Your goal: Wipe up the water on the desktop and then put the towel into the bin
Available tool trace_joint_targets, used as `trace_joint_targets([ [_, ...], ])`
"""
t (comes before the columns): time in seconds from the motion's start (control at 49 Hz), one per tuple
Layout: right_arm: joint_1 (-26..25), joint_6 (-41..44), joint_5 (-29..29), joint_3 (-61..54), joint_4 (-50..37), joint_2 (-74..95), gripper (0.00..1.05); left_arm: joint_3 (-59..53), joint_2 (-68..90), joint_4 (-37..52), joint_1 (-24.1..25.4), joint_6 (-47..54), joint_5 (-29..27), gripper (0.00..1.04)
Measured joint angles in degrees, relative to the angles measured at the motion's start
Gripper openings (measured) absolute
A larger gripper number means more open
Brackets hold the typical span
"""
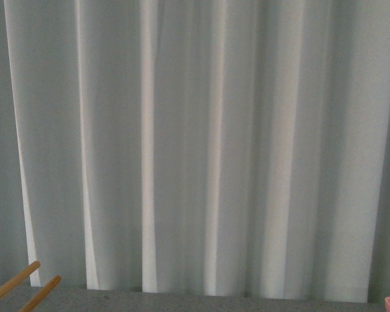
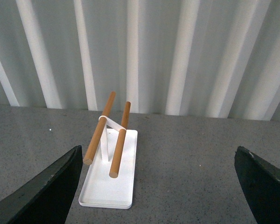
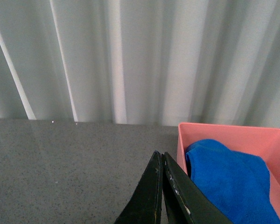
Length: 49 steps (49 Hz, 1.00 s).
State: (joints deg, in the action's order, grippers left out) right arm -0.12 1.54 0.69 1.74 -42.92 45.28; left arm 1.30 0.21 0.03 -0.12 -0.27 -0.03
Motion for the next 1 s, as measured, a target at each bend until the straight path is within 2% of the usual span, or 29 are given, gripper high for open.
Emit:
trace_joint_targets([
  [0.408,0.0,-0.5,-0.2,-0.3,15.9,-18.0,0.03,0.0,0.0,0.0,0.0,0.0,0.0,0.98],
  [1.0,0.0,-0.6,-0.4,-0.4,29.0,-31.5,0.03,0.0,0.0,0.0,0.0,0.0,0.0,0.98],
])
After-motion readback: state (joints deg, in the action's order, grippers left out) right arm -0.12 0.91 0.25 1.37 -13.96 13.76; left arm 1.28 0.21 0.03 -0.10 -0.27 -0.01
